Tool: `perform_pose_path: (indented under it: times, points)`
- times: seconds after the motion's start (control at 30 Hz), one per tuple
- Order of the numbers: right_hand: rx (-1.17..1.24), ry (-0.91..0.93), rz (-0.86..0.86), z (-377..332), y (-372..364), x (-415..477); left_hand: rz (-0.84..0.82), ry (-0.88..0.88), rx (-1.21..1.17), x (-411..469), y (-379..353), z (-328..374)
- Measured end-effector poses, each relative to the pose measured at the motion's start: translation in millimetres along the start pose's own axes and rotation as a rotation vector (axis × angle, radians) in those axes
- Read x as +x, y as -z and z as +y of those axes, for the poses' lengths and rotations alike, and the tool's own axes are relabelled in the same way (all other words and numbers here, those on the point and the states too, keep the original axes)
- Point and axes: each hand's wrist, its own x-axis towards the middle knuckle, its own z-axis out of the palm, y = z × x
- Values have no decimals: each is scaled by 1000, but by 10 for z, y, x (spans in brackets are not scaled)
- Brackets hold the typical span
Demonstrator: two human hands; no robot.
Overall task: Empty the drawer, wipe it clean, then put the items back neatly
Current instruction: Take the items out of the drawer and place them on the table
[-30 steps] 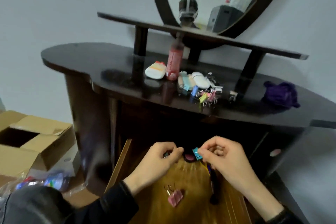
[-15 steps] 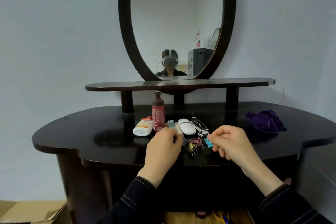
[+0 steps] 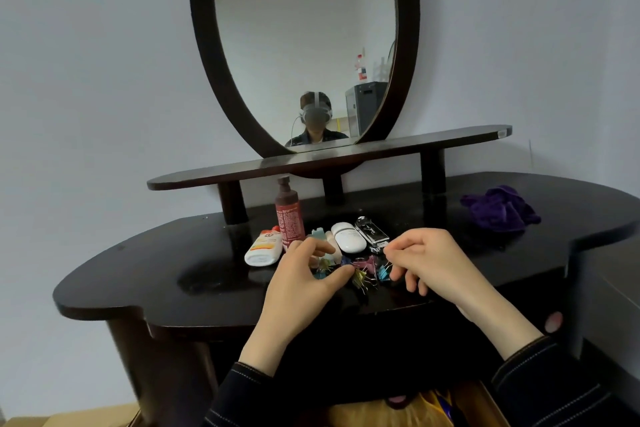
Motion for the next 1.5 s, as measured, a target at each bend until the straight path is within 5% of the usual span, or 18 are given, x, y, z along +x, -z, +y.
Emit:
perform_pose_path:
  times: [0.2, 0.6, 0.73, 1.3, 1.5]
  points:
    - [-51, 58, 68, 63, -31, -15, 22, -2, -187, -111, 188, -54]
    - [-255, 102, -286, 5, 6, -12, -157, -61, 42, -134, 277, -126]
    - [-440, 172, -254, -35, -212, 70, -190, -63, 70, -39, 230, -83]
    - [-163, 250, -72, 137, -271, -120, 26, -78, -60, -268, 298, -193]
    - [-39, 399, 105, 219, -306, -596, 325, -221, -106, -703, 231, -173]
